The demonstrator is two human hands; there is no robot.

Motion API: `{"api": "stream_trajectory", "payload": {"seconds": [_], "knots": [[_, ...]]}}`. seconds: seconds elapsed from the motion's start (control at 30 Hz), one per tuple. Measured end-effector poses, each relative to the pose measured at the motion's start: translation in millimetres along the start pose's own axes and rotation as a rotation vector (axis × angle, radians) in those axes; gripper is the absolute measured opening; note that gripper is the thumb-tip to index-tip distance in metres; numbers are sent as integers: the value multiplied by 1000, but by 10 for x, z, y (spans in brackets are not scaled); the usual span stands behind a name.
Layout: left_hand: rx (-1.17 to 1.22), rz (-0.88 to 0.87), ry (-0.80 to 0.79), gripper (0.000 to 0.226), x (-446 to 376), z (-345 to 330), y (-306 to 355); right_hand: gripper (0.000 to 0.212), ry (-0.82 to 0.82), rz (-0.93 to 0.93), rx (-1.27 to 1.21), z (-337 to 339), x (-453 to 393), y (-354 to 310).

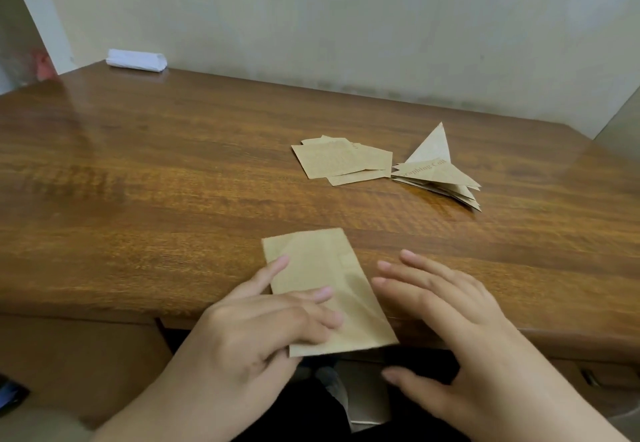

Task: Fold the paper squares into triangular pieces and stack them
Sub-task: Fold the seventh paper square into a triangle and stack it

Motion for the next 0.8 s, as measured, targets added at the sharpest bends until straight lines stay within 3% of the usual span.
{"api": "stream_trajectory", "payload": {"seconds": [0.1,0.2,0.33,0.43,0.5,0.63,0.8], "knots": [[160,40,-36,22,-81,18,-20,42,-8,21,-122,38,-8,23],[11,96,-3,11,-133,124,-57,14,88,52,-211,128,2,-37],[-164,116,50,18,-116,206,-107,14,133,32,-181,187,-40,-49],[-78,101,21,17,-79,159,-108,45,-10,37,-164,64,-105,-55],[-17,94,-6,17,-66,128,-101,52,-66,39,-152,-21,-147,-60],[-110,126,-31,15,-57,152,-119,24,8,106,-157,-30,-183,-147],[-403,84,-53,19,-9,136,-56,34,29,108,-86,13,-245,-202]]}}
Point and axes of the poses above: each hand's wrist, its own x-axis away from the middle knuckle, its own z-axis out of the back of the hand, y = z × x, the point moved 7 cm from there along -x, towards the middle knuckle, and after that the axes turned 9 degrees about x, right-handed, at the moved point
